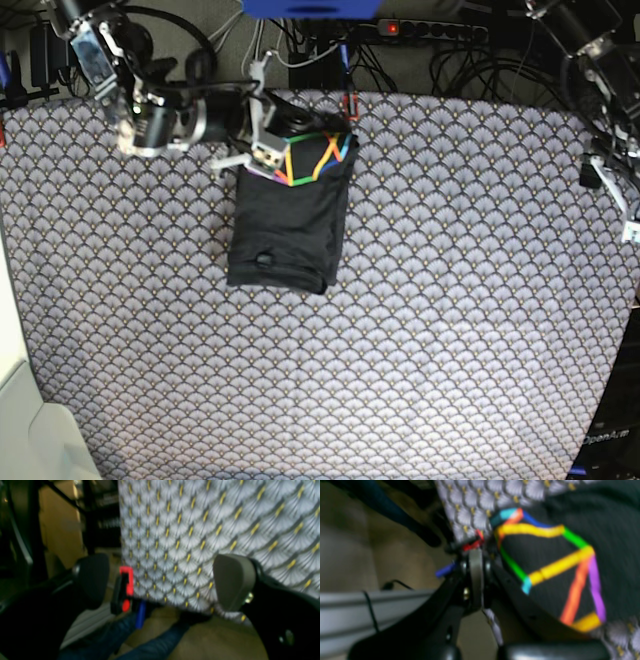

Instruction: Fold the T-shirt properly

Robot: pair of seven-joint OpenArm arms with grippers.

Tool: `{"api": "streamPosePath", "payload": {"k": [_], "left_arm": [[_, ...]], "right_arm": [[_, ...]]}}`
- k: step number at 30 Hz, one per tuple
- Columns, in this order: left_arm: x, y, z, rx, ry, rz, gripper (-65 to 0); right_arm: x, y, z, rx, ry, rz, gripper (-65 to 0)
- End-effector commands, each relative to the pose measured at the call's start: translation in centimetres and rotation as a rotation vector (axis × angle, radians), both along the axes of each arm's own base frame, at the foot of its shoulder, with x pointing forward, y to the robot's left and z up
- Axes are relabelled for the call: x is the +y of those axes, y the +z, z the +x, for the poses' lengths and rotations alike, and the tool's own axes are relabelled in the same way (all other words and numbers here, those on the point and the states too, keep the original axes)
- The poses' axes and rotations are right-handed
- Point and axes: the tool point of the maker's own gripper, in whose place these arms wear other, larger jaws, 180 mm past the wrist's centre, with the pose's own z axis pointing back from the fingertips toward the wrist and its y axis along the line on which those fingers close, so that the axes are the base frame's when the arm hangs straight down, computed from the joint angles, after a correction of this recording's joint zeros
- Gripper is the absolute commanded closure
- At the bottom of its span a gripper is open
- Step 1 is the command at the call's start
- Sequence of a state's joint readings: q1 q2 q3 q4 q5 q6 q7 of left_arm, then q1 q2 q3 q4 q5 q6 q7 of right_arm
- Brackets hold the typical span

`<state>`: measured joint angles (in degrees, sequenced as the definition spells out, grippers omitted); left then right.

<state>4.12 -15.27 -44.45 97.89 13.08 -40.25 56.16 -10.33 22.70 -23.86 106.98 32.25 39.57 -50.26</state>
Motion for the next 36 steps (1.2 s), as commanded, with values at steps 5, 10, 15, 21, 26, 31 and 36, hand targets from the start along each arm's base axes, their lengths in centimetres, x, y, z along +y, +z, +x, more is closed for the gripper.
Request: {"api": "streamPosePath", "payload": {"k": [5,10,15,21,26,31,36], "left_arm": [[0.9,0.7,0.0,-0.034,-0.045,-0.033,-65.0],[0.7,0.4,-0.5,-0.012,-0.086,-0.049,-65.0],[1.6,0.7,-1.2,-0.020,-0.047,-0.047,-65.0],[1.6,-0.4,-2.9,0.028,-0.047,-0.048,-43.1],[0.7,-2.6,-5.4,0.091,-0.038,-0.082,-11.2],[-0.1,-5.8,-8.6,0.179,-0.007,-0.141,-6.4],[-1.0,-11.0,-14.0,0.334,0.065,-0.253,-3.2]], "right_arm": [[-3.3,-0.2,-1.4,-0.040,-0.073,-0.092,-0.2],[-8.0,-1.9,-3.4,-0.009,-0.199,-0.187,-0.2],[-11.3,-2.0,-4.9,-0.004,-0.308,-0.201,-0.2],[-16.7,-2.6,-6.1,0.028,-0.439,-0.305,-0.2],[-21.5,-3.8,-7.4,0.078,-0.580,-0.384,-0.2],[-26.7,-6.5,-10.1,0.191,-0.727,-0.456,-0.2],[-29.7,-9.4,-13.5,0.289,-0.857,-0.443,-0.2]]}}
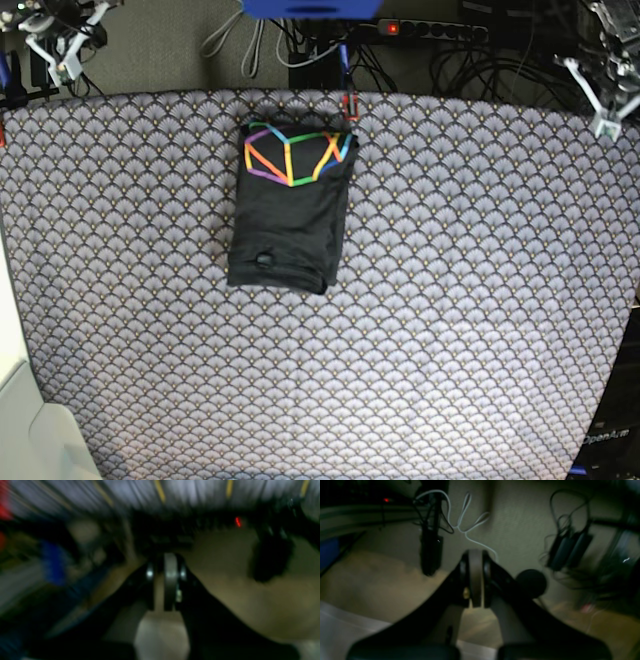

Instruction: Fold the T-shirt properly

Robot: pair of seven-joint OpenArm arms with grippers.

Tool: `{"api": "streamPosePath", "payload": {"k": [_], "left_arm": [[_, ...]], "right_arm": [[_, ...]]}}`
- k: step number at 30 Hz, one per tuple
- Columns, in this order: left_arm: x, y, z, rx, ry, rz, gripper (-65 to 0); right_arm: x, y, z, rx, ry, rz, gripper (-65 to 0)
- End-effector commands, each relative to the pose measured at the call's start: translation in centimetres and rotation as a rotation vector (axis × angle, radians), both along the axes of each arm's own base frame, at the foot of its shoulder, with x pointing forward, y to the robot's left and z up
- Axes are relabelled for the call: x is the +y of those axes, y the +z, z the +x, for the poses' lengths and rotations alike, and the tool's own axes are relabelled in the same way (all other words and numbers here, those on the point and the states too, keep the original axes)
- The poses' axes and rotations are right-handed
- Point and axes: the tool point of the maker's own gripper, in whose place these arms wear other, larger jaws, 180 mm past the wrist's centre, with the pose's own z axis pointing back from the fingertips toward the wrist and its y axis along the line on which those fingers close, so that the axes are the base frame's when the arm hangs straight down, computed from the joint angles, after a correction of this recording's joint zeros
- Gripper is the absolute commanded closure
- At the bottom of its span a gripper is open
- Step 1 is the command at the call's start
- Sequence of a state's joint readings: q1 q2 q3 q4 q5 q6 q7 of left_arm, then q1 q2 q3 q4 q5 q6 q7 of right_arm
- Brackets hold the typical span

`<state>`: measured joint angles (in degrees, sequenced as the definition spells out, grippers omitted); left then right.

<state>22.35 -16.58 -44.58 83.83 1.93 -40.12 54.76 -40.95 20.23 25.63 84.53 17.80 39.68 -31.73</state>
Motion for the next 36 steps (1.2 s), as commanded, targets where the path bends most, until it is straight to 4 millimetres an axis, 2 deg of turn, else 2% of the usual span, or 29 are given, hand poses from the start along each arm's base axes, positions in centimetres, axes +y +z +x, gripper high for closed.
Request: {"api": "streamPosePath", "payload": {"k": [1,2,7,9,11,13,15,17,20,24,26,28,31,36], "left_arm": [[0.6,-0.3,-0.4,0.002,0.012,-0.003,-0.5],[0.3,-1.7,-1.4,0.019,0.025,-0.032,0.0],[-3.8,-9.4,-5.6,0.079,-0.013,-0.191,-0.4],[-4.9,-11.4,-6.5,0.087,0.008,-0.242,-0.4],[-6.3,-13.2,-8.1,0.135,0.044,-0.294,-0.4],[-6.8,-14.2,-8.9,0.179,0.064,-0.325,-0.4],[-7.7,-15.1,-9.4,0.199,0.073,-0.354,-0.4],[-8.3,-15.4,-9.1,0.173,0.069,-0.369,-0.3],[-8.8,-15.7,-8.8,0.146,0.042,-0.373,-0.3],[-8.4,-16.8,-8.8,0.103,0.102,-0.238,-0.3],[-9.6,-17.8,-10.2,0.136,0.148,-0.224,-0.3],[-10.8,-18.7,-10.2,0.162,0.193,-0.222,-0.3],[-11.8,-19.6,-11.9,0.204,0.264,-0.182,-0.3],[-13.0,-20.2,-12.0,0.160,0.295,-0.082,-0.3]], "right_arm": [[-1.1,-0.4,-0.9,0.014,-0.016,-0.003,-0.2],[-1.9,-1.4,-1.2,0.014,-0.055,0.008,-0.2],[-5.6,-7.8,-4.3,0.107,-0.320,0.046,-0.2],[-5.6,-9.8,-5.4,0.130,-0.383,0.054,-0.2],[-5.1,-11.0,-5.6,0.120,-0.405,0.063,-0.2],[-4.2,-11.7,-6.1,0.107,-0.394,0.071,-0.2],[-2.1,-12.4,-6.5,0.099,-0.365,0.095,-0.2],[-1.2,-12.8,-6.9,0.120,-0.297,0.096,-0.2],[0.4,-13.4,-6.0,0.127,-0.247,0.115,-0.2],[1.2,-13.9,-5.5,0.137,-0.207,0.098,-0.2],[0.9,-14.6,-5.5,0.143,-0.196,0.024,-0.2],[-0.3,-15.0,-5.8,0.150,-0.188,-0.082,-0.2],[-1.4,-15.4,-5.8,0.148,-0.152,-0.227,-0.2],[-2.2,-15.9,-5.1,0.147,-0.057,-0.436,-0.4]]}}
